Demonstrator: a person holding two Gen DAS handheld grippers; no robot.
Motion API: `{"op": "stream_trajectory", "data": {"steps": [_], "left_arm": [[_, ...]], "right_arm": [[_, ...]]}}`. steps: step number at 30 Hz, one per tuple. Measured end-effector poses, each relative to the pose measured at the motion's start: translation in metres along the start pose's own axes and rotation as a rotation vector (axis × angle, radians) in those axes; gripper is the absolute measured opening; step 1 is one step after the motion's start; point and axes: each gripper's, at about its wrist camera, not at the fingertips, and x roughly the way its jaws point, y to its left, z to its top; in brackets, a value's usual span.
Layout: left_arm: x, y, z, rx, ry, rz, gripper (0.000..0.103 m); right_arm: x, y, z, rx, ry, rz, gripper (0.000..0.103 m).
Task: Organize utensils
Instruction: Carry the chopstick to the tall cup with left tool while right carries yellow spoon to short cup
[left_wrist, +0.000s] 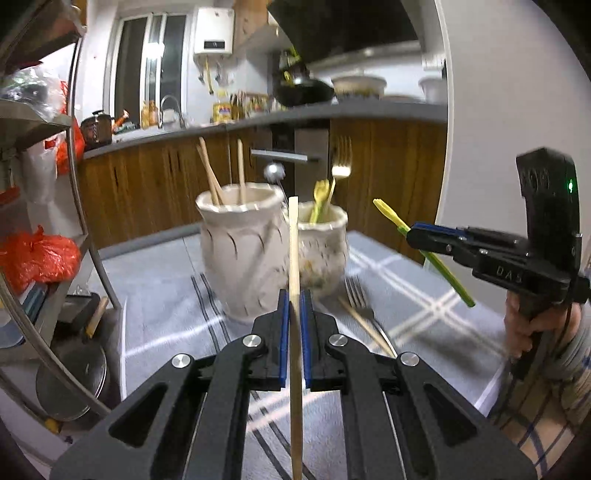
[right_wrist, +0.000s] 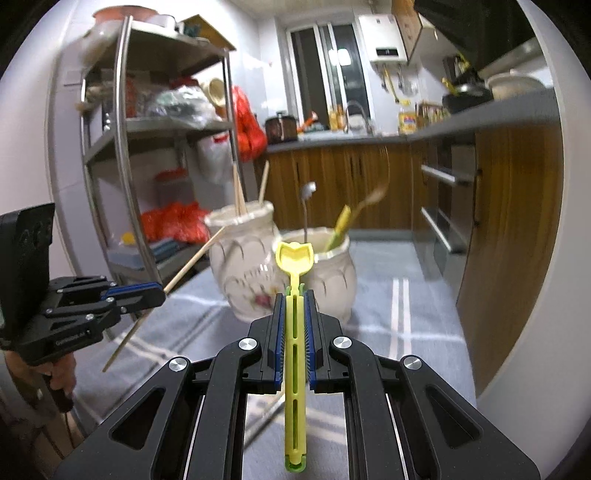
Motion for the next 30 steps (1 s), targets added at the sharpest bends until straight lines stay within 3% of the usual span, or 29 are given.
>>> {"op": "stream_trajectory", "data": {"steps": [8,18,30], "left_arm": [[0.001,0.027,0.031,-0.112,-0.110,-0.092,0.006],[0.032,0.064,0.095,-0.212,-0.219,-0.113,0.006],[0.077,0.058,0.127,-0.180,-0.340,0.017,0.006]], "right_arm": [[0.022,0.003,0.039,0.018,-0.076,0.003,0.010],[0.060,-0.024,0.083,0.140,-0.164,0.039,0.010],[0.104,-0.036,0.088,0.247,-0.201,0.066,0.010]]}}
